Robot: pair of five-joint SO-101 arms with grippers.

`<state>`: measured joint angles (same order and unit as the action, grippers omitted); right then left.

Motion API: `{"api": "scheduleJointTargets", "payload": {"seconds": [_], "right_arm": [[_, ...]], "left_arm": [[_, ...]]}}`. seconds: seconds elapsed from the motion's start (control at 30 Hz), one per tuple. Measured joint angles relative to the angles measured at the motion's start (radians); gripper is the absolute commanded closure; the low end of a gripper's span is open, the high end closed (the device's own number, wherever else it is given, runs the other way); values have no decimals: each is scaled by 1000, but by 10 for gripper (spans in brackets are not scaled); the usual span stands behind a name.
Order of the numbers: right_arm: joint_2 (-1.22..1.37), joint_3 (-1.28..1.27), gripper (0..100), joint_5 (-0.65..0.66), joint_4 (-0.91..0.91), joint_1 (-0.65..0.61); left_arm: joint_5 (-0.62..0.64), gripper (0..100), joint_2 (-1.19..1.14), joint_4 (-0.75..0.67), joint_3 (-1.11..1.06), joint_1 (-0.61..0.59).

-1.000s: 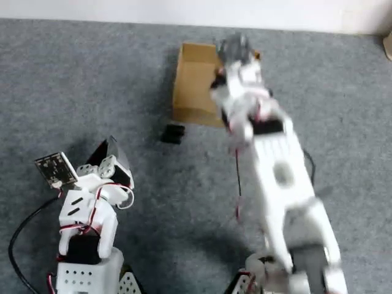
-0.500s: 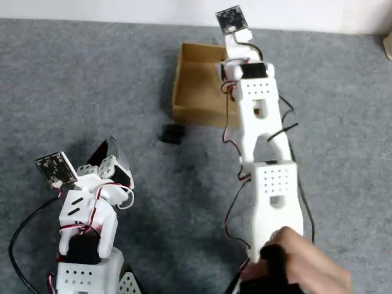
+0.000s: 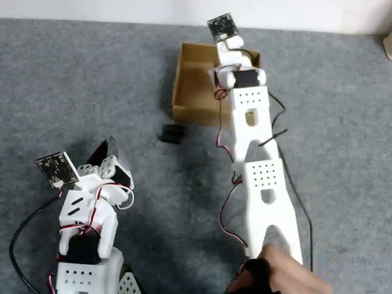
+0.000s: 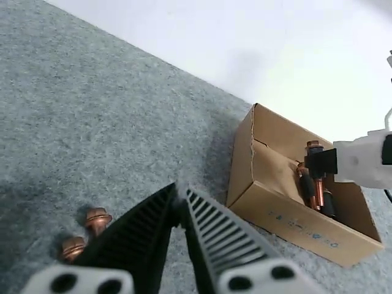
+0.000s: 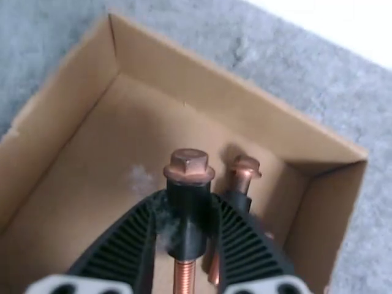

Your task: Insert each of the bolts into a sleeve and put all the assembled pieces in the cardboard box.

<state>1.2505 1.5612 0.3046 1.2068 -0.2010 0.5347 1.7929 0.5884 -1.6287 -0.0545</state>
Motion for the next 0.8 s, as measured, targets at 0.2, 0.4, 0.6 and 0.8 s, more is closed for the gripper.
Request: {"api": "scheduleJointTargets", "payload": {"seconds": [0.2,0.4,0.6,0.8], "right_arm": [[-3,8,782,0,61,-15],[-5,86,762,0,158,-38],[-25,94,762,0,261,-40],[-172,95,763,0,382,-51]], "left_arm": [[0,982,0,0,0,0],[0,982,0,0,0,0],[0,982,0,0,0,0],[0,982,0,0,0,0]]}}
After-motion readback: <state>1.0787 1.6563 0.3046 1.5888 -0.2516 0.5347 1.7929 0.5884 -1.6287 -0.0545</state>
